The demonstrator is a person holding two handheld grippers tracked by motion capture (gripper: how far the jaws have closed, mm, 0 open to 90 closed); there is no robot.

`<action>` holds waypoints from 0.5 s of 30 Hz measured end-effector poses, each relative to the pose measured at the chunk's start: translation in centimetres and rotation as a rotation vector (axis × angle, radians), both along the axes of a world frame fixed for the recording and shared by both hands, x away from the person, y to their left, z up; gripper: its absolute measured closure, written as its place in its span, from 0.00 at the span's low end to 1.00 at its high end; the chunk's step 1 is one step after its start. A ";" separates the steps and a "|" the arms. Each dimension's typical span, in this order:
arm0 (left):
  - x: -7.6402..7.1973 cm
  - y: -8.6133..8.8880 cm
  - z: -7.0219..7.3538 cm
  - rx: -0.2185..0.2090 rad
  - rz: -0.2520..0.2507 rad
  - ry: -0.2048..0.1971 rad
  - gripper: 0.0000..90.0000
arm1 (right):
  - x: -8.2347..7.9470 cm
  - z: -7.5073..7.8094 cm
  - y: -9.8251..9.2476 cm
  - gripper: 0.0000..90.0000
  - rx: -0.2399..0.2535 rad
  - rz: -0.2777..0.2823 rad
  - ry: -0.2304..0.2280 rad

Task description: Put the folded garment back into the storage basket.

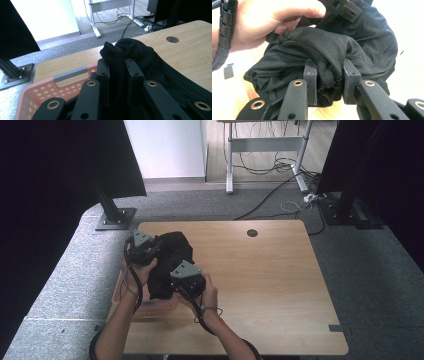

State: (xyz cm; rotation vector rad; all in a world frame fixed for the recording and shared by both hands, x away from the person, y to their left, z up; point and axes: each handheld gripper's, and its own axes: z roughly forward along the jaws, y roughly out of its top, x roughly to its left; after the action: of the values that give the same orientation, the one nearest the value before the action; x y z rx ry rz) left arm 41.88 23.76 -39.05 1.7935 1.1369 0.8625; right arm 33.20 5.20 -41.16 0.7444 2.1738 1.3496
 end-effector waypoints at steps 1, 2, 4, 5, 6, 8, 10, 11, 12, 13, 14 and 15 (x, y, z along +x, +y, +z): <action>0.0 0.1 0.0 0.001 0.002 0.000 0.84 | 0.0 0.0 0.1 0.79 0.001 0.002 0.001; -0.1 0.3 0.0 0.001 0.003 -0.001 0.84 | 0.0 0.0 0.2 0.78 0.001 0.002 0.002; -0.1 0.4 0.0 0.008 0.005 -0.001 0.84 | 0.0 0.0 0.3 0.78 -0.001 0.005 0.001; -0.1 0.7 0.0 0.008 0.008 -0.002 0.84 | 0.0 0.0 0.5 0.78 -0.001 0.006 0.002; -0.1 0.9 0.1 0.002 0.010 -0.001 0.84 | 0.1 0.0 0.6 0.78 -0.002 0.007 0.002; -0.1 1.3 0.1 0.003 0.016 -0.001 0.84 | 0.1 0.0 0.8 0.78 0.000 0.009 0.003; -0.1 1.7 0.0 0.007 0.020 -0.001 0.84 | 0.3 -0.1 1.2 0.79 0.001 0.012 0.006; -0.1 1.7 0.0 0.007 0.020 -0.001 0.84 | 0.3 -0.1 1.2 0.79 0.001 0.012 0.006; -0.1 1.8 0.0 0.007 0.022 -0.001 0.84 | 0.3 -0.1 1.5 0.78 0.003 0.016 0.005; -0.1 2.0 -0.1 0.010 0.024 0.000 0.84 | 0.4 -0.1 1.6 0.78 0.002 0.017 0.005; -0.1 2.1 -0.1 0.012 0.025 0.002 0.84 | 0.4 -0.2 1.7 0.78 0.003 0.018 0.005; -0.1 2.2 -0.1 0.011 0.026 0.001 0.84 | 0.5 -0.2 1.8 0.78 0.005 0.020 0.005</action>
State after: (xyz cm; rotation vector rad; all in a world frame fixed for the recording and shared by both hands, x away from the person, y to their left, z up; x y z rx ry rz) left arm 41.81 26.00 -39.19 1.7923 1.1608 0.8849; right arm 33.69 7.01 -41.35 0.7309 2.1881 1.3645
